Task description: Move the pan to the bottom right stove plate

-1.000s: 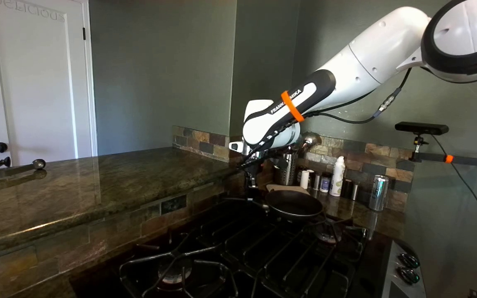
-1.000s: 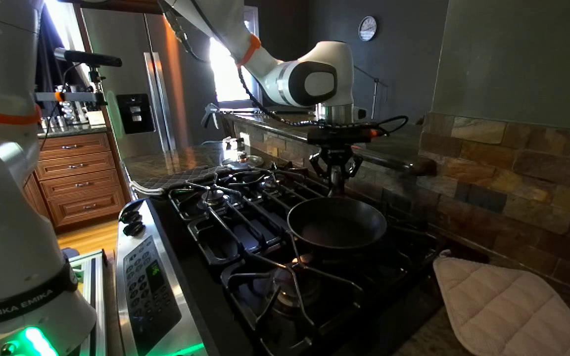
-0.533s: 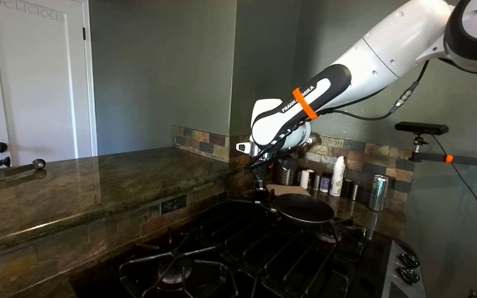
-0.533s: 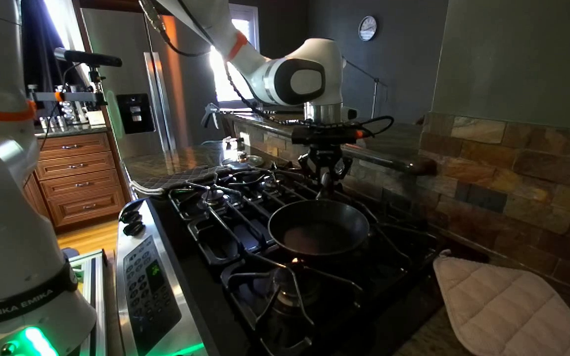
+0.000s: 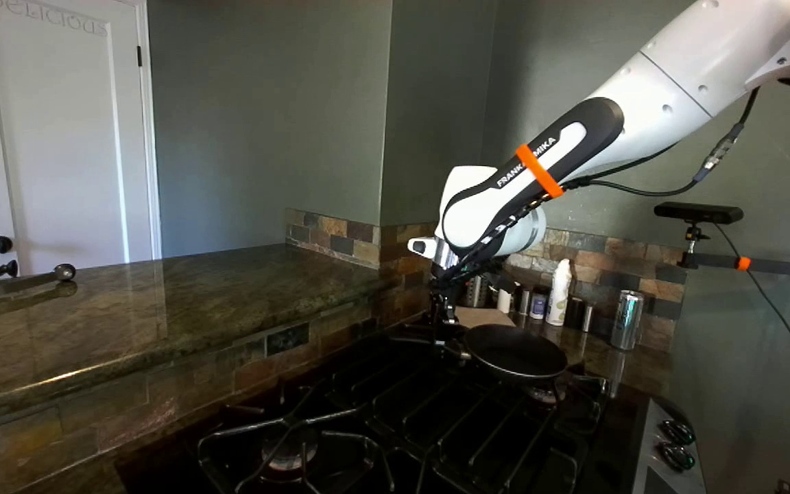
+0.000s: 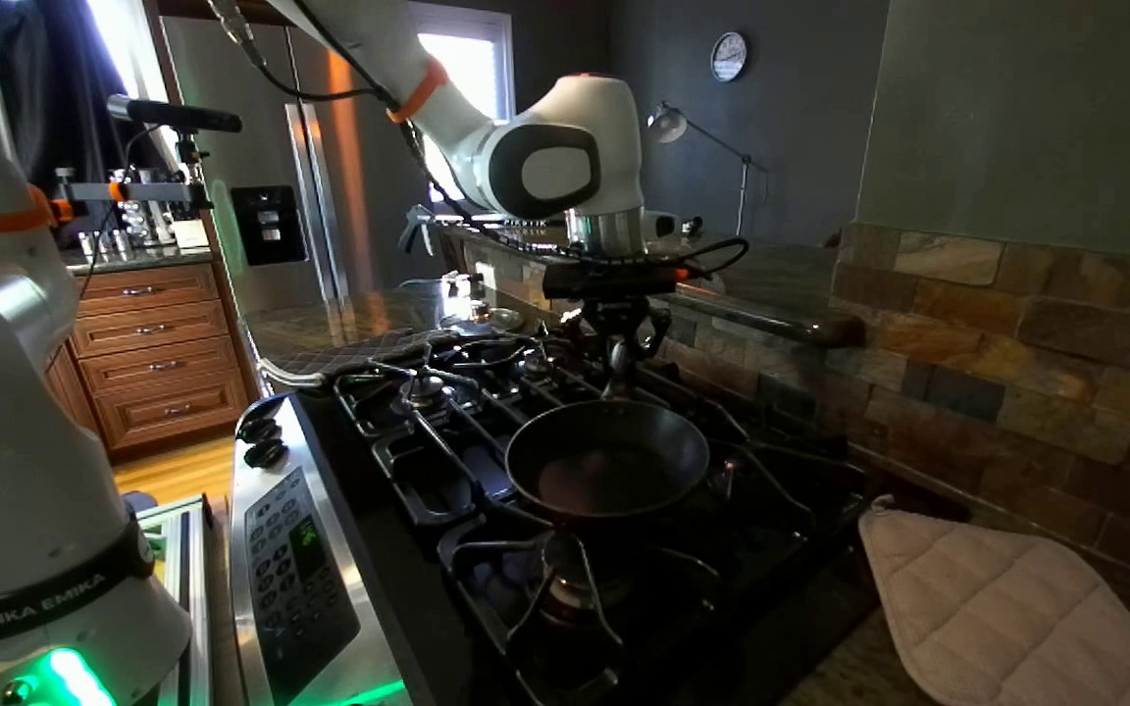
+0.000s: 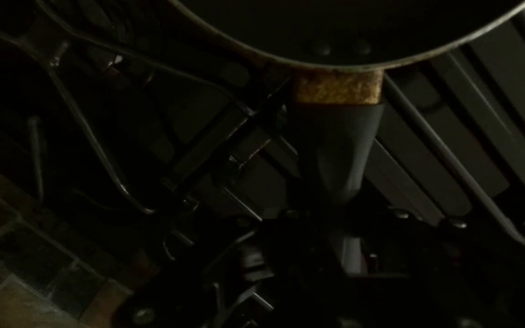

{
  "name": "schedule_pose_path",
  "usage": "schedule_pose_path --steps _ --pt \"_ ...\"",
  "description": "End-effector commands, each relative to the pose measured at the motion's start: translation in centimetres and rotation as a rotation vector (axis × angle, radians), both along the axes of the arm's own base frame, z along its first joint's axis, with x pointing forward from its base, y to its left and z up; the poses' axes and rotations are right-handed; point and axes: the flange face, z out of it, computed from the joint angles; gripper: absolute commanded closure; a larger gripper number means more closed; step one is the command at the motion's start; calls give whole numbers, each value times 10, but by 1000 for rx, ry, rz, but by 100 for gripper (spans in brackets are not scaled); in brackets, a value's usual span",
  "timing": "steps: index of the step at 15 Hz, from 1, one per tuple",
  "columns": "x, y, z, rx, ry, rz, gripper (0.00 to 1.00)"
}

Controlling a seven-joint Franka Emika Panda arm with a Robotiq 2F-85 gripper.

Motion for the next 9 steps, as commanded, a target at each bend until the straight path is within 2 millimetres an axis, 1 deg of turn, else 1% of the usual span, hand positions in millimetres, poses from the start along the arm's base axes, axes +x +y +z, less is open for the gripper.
schedule_pose_path --steps 1,5,9 --pt "-25 -5 8 39 -41 64 92" --pt "-32 -15 15 62 -42 115 92" --pt "-36 -20 12 47 -23 155 92"
